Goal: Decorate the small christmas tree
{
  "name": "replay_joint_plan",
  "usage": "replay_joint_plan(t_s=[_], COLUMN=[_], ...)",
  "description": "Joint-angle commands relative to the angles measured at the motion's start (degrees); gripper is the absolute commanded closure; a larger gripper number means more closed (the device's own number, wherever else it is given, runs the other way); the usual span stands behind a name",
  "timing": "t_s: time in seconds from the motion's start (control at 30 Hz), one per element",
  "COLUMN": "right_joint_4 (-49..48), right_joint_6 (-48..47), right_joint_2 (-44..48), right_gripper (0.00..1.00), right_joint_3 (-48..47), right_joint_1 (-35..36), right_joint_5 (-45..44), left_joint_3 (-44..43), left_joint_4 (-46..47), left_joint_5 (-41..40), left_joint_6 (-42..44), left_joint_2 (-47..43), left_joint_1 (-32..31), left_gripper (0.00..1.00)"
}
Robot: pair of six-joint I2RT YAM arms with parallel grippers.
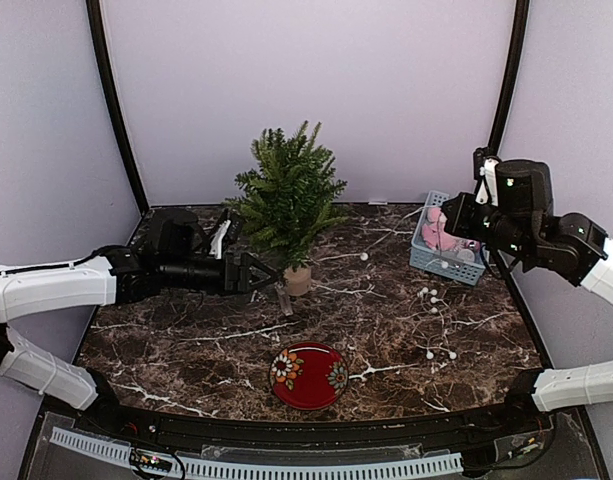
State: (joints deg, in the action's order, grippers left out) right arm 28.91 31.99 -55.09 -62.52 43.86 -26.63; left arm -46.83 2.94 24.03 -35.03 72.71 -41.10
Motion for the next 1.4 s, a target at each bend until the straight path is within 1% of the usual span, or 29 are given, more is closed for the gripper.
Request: replay_joint_plan(t_s=[0.0, 0.2, 0.3, 0.37, 0.4, 0.43, 0.47, 0.5, 0.53, 0.57, 0.6, 0.63, 0.67, 0.7, 0.77, 0.8, 0.83, 0.97, 1.03, 1.2, 1.37], right_joint_4=[-4.34, -4.99, -5.28, -5.47, -5.51, -5.55, -5.57, -5.61, -5.61, -5.66, -5.81, -5.88, -5.96, -5.97, -5.95, -6.07, -6.24, -5.59, -4.64, -0.90, 4.01], right_joint_6=[0.25, 0.32, 0.35, 0.37, 0.31, 0.35, 0.29, 0.35, 0.31, 0.30, 0.19, 0.15, 0.15, 0.10, -0.16, -0.48, -0.85, -3.00, -3.64, -3.27, -1.48], right_joint_2=[0.73, 0.56, 0.61, 0.61, 0.56, 0.52, 0.46, 0.44, 0.33, 0.28, 0.27, 0.26, 0.26, 0.37, 0.49, 0.69, 0.87, 0.77, 0.35, -0.03, 1.51], right_gripper=[1.00, 1.00, 1.00, 1.00, 1.00, 1.00, 1.00, 1.00, 1.00, 1.00, 1.00, 1.00, 1.00, 1.00, 1.00, 1.00, 1.00, 1.00, 1.00, 1.00, 1.00], right_joint_3=[1.74, 2.92, 3.33, 3.51, 3.59, 3.60, 3.71, 3.72, 3.71, 3.75, 3.75, 3.80, 3.74, 3.58, 3.15, 2.92, 2.79, 1.26, 0.10, -2.08, -2.17], right_joint_1=[0.35, 0.35, 0.36, 0.35, 0.35, 0.35, 0.35, 0.35, 0.38, 0.36, 0.34, 0.35, 0.35, 0.35, 0.35, 0.35, 0.35, 0.35, 0.35, 0.35, 0.35], right_joint_5=[1.60, 2.46, 2.47, 2.55, 2.55, 2.51, 2.50, 2.47, 2.36, 2.37, 2.37, 2.36, 2.30, 2.17, 2.11, 2.13, 1.99, -0.70, -2.70, -9.25, -15.46], left_joint_3=[0.72, -0.36, -1.37, -1.57, -1.63, -1.94, -2.12, -2.63, -2.86, -3.26, -3.39, -3.56, -3.59, -3.68, -3.70, -3.77, -3.83, -4.17, -4.41, -6.02, -6.40], left_joint_4=[6.89, 10.67, 10.63, 10.52, 10.51, 10.31, 9.97, 9.21, 8.60, 8.41, 8.29, 8.30, 8.33, 8.19, 7.27, 6.21, 5.50, 1.03, -0.70, -6.18, -8.75], left_joint_5=[-4.73, -6.61, -7.73, -8.82, -9.18, -10.06, -10.45, -10.99, -11.14, -11.29, -11.16, -11.00, -10.62, -10.65, -11.38, -12.21, -12.76, -15.75, -16.82, -17.88, -15.03], left_joint_6=[-8.22, -10.45, -10.79, -11.05, -11.17, -11.14, -10.97, -10.87, -10.61, -10.55, -10.57, -10.72, -10.74, -10.76, -10.64, -10.44, -9.96, -8.50, -7.54, -4.80, -2.29], left_joint_2=[1.95, 5.88, 7.25, 7.76, 7.87, 8.08, 8.20, 8.45, 8.65, 9.22, 9.48, 10.11, 10.32, 10.72, 10.69, 10.48, 9.99, 8.14, 7.49, 6.49, 5.81], left_joint_1=[-2.43, -3.89, -4.25, -4.46, -4.50, -4.51, -4.51, -4.51, -4.51, -4.51, -4.51, -4.51, -4.51, -4.51, -4.47, -4.49, -4.51, -4.51, -4.45, -3.36, -0.63], left_gripper=[0.22, 0.20, 0.16, 0.16, 0.17, 0.19, 0.25, 0.29, 0.36, 0.40, 0.46, 0.50, 0.57, 0.61, 0.75, 0.78, 0.83, 0.96, 1.00, 1.00, 1.00])
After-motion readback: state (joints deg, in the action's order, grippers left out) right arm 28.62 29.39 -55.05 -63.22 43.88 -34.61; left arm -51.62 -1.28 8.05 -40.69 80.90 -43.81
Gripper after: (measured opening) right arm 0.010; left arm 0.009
